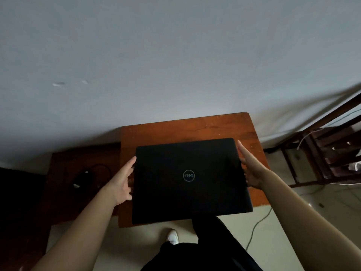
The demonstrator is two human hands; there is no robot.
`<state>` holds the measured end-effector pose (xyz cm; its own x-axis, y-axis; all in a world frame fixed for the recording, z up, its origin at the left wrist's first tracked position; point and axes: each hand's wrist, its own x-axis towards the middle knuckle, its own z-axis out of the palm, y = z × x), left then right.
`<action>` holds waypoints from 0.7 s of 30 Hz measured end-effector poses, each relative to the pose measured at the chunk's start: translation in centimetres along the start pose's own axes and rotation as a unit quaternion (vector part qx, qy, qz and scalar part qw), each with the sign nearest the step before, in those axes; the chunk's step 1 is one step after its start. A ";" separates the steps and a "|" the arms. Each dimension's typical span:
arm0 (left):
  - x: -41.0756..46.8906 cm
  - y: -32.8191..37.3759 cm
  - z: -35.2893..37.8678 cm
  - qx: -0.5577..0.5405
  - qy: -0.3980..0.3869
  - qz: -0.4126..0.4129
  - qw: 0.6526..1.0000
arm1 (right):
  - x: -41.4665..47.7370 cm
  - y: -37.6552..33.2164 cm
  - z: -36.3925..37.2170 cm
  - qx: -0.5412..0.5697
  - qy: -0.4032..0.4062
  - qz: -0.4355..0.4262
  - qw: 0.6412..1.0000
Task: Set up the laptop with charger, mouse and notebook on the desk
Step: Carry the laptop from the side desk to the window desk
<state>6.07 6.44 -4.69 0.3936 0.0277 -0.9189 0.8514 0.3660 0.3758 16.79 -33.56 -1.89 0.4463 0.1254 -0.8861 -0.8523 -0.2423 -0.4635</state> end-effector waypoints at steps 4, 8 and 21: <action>-1.8 -1.3 -1.0 0.024 -0.063 0.007 0.998 | -3.1 1.6 -0.6 -0.002 -0.004 0.003 1.000; -2.2 -2.4 0.2 0.078 -0.100 0.012 0.992 | -6.2 5.3 -2.6 0.018 -0.009 -0.009 1.000; -4.9 -4.5 22.0 0.361 -0.234 0.035 0.902 | -20.8 24.8 -16.4 0.256 0.096 -0.075 0.959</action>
<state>7.93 -15.79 0.72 0.4144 -0.4299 -0.8022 0.7564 -0.3274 0.5662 -9.13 -57.93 5.03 0.5749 -0.0685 -0.8153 -0.7749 0.2743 -0.5695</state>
